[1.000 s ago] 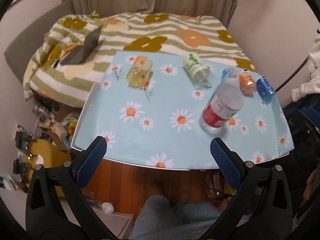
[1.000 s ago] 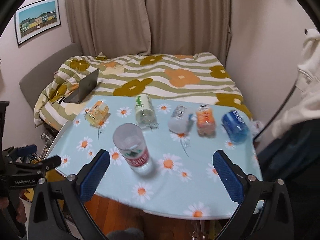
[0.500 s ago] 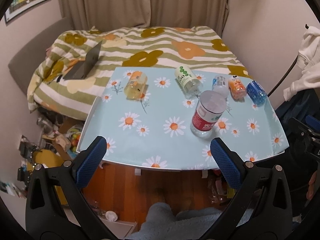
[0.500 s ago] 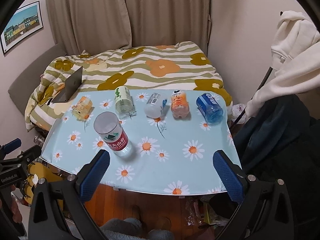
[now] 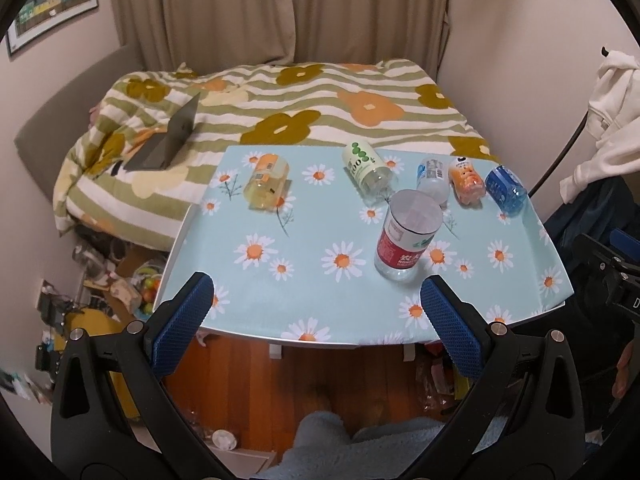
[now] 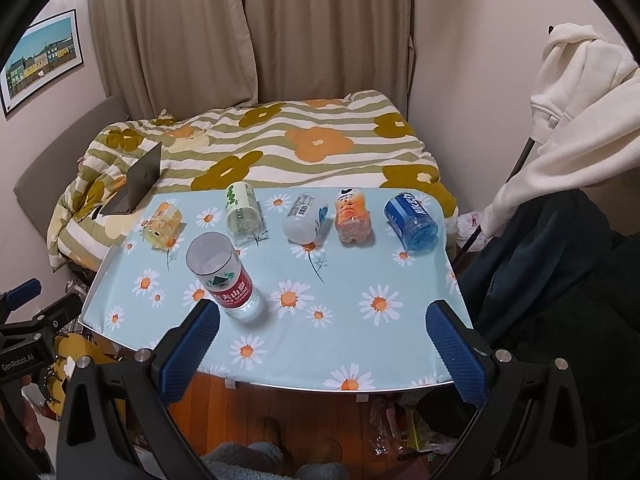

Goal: Flip cup upright

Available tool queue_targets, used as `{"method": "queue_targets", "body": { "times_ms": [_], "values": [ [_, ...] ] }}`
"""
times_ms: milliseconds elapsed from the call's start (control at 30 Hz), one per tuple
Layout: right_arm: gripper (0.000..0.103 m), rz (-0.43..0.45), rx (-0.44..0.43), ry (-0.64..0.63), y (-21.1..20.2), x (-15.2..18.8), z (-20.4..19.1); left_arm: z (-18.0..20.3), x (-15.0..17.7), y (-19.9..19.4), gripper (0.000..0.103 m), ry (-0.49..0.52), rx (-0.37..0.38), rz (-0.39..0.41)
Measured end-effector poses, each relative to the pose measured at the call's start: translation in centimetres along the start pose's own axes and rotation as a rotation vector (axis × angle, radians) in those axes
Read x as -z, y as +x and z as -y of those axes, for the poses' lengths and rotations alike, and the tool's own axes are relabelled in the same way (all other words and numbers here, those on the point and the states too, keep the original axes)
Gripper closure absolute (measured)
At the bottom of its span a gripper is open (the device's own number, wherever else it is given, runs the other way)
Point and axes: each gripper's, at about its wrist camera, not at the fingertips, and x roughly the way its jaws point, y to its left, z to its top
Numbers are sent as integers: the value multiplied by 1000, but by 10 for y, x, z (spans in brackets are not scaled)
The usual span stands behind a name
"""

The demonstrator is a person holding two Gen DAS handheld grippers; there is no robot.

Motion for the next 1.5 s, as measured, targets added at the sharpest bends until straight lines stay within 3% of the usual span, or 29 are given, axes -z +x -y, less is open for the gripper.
{"method": "queue_targets", "body": {
  "times_ms": [1500],
  "values": [
    [0, 6, 5, 9, -2, -2, 2, 4, -8, -5, 0, 12, 0, 21]
  ]
}}
